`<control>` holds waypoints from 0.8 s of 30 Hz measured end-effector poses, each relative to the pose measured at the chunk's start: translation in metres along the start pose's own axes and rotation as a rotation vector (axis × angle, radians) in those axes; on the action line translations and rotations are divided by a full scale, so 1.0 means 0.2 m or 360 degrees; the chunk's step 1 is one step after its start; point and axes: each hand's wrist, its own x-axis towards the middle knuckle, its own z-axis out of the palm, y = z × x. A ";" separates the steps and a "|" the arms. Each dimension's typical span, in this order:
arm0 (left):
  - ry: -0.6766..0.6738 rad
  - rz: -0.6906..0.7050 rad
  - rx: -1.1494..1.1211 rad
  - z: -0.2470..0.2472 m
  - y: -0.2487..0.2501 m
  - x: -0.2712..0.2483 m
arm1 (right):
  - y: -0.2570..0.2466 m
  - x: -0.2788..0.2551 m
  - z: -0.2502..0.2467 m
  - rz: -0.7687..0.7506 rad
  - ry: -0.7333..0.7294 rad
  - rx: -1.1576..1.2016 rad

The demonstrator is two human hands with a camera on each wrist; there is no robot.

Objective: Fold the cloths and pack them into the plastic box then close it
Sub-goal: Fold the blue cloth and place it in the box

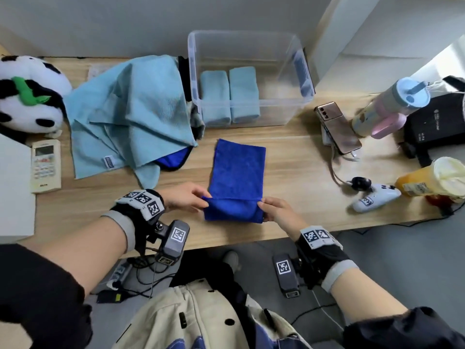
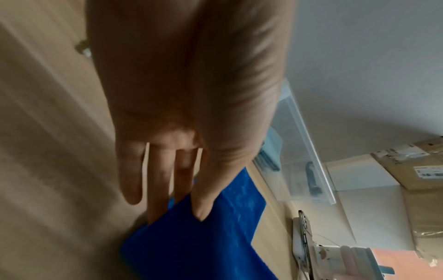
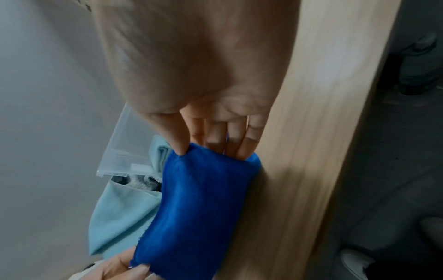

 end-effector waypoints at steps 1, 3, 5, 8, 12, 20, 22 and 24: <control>0.0077 0.0015 -0.0032 0.01 -0.01 0.01 | 0.02 0.01 0.00 0.0024 0.0034 -0.0004; 0.0204 0.0022 -0.0126 0.04 -0.01 0.04 | 0.03 0.01 0.02 0.0013 0.0111 0.0020; 0.0352 0.0004 -0.0216 0.06 -0.02 0.08 | 0.04 0.02 0.04 -0.0034 0.0223 0.0033; 0.0548 0.0033 -0.0301 0.09 -0.01 0.13 | 0.04 0.05 0.06 -0.0035 0.0368 -0.0019; 0.0681 -0.0020 -0.0419 0.11 -0.01 0.17 | 0.06 0.12 0.05 -0.0010 0.0515 -0.0132; 0.0613 -0.0175 -0.0270 0.14 -0.02 0.18 | 0.05 0.17 0.04 0.0158 0.0600 -0.0324; 0.0576 -0.0204 -0.0194 0.14 -0.03 0.18 | 0.05 0.18 0.04 0.0200 0.0582 -0.0370; 0.0531 -0.0213 -0.0142 0.13 -0.03 0.18 | 0.06 0.19 0.03 0.0237 0.0547 -0.0442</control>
